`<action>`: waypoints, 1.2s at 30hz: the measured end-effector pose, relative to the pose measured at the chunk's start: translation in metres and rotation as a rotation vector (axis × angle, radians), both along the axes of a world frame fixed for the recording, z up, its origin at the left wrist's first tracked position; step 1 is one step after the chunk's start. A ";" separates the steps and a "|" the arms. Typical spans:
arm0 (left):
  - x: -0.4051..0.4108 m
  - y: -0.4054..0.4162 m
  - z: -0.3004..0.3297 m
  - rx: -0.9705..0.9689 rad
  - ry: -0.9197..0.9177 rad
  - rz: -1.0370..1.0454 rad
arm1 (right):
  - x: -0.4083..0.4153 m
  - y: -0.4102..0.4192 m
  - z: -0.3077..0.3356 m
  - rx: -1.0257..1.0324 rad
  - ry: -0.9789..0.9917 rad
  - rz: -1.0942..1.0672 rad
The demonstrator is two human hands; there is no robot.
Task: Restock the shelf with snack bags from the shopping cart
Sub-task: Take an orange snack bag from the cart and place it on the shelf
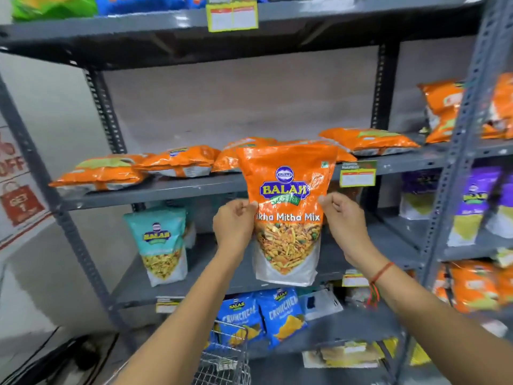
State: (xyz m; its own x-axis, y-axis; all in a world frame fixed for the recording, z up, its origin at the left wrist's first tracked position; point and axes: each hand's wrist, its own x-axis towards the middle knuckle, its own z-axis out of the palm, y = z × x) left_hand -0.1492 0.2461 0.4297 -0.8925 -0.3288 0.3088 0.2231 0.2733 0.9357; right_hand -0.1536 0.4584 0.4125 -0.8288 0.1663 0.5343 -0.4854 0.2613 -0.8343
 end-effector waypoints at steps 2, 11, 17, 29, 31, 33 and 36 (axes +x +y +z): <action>-0.006 0.018 -0.031 -0.042 -0.013 -0.022 | 0.003 0.018 -0.023 0.046 -0.034 -0.012; -0.071 0.145 -0.128 -0.106 -0.231 -0.124 | -0.056 0.142 -0.118 0.201 -0.162 -0.198; -0.145 0.229 -0.143 0.016 -0.314 -0.131 | -0.131 0.216 -0.126 0.266 -0.164 -0.279; -0.257 0.306 -0.154 0.127 -0.319 0.019 | -0.258 0.278 -0.144 0.257 -0.228 -0.298; -0.264 0.308 -0.159 0.131 -0.320 0.017 | -0.266 0.280 -0.150 0.243 -0.260 -0.277; -0.269 0.309 -0.164 0.130 -0.322 0.021 | -0.271 0.282 -0.154 0.232 -0.279 -0.260; -0.273 0.310 -0.172 0.142 -0.337 0.021 | -0.275 0.284 -0.160 0.245 -0.304 -0.217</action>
